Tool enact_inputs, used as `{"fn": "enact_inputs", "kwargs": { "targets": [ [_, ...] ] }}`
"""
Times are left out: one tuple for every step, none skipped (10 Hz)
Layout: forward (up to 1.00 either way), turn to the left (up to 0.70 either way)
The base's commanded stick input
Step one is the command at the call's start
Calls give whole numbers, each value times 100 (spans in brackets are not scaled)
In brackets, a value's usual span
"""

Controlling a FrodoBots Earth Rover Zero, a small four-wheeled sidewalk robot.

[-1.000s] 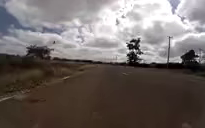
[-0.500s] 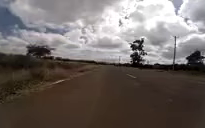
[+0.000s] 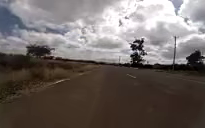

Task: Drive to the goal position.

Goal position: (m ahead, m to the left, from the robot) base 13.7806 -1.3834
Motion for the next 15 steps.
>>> {"fn": "enact_inputs", "kwargs": {
  "targets": [
    [85,0],
    [85,0],
    [85,0],
    [85,0],
    [85,0],
    [85,0],
    [85,0],
    [85,0],
    [85,0],
    [85,0],
    [85,0],
    [85,0],
    [85,0],
    [85,0],
    [85,0]
  ]
}}
